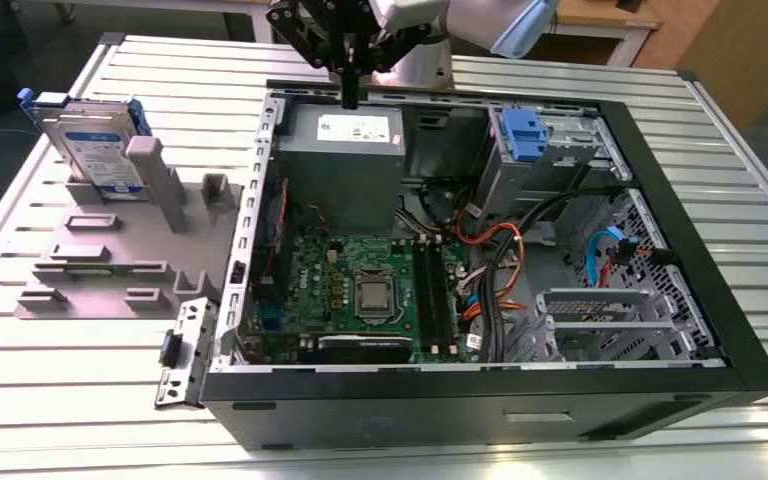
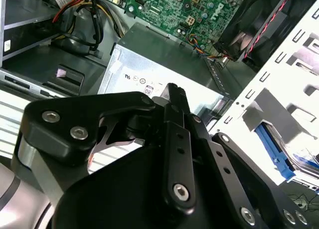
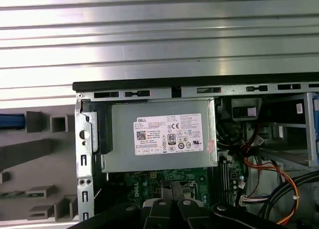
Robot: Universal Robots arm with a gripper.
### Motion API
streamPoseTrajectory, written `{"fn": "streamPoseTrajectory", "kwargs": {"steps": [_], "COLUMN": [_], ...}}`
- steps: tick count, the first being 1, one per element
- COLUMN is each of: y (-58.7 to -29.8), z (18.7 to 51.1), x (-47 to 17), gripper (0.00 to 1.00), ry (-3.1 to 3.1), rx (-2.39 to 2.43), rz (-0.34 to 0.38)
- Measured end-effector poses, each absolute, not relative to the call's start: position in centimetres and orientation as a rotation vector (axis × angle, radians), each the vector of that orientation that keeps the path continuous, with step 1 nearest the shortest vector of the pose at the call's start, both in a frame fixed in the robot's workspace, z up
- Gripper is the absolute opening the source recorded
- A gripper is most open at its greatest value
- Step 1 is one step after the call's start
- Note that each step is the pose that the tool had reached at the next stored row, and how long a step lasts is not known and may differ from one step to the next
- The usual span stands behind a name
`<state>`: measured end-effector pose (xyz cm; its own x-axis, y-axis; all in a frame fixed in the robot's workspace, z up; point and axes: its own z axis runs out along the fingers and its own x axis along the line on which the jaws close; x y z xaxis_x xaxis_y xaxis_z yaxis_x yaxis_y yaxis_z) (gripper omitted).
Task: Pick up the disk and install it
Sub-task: 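Reach for the disk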
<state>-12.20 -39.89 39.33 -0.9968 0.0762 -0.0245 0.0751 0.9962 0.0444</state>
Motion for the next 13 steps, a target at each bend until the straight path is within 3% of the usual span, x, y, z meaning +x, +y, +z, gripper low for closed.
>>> {"fn": "streamPoseTrajectory", "kwargs": {"steps": [13], "y": [-39.89], "z": [39.33], "x": [-12.87], "gripper": [0.11], "ry": [3.113], "rx": [0.118], "rz": [0.068]}}
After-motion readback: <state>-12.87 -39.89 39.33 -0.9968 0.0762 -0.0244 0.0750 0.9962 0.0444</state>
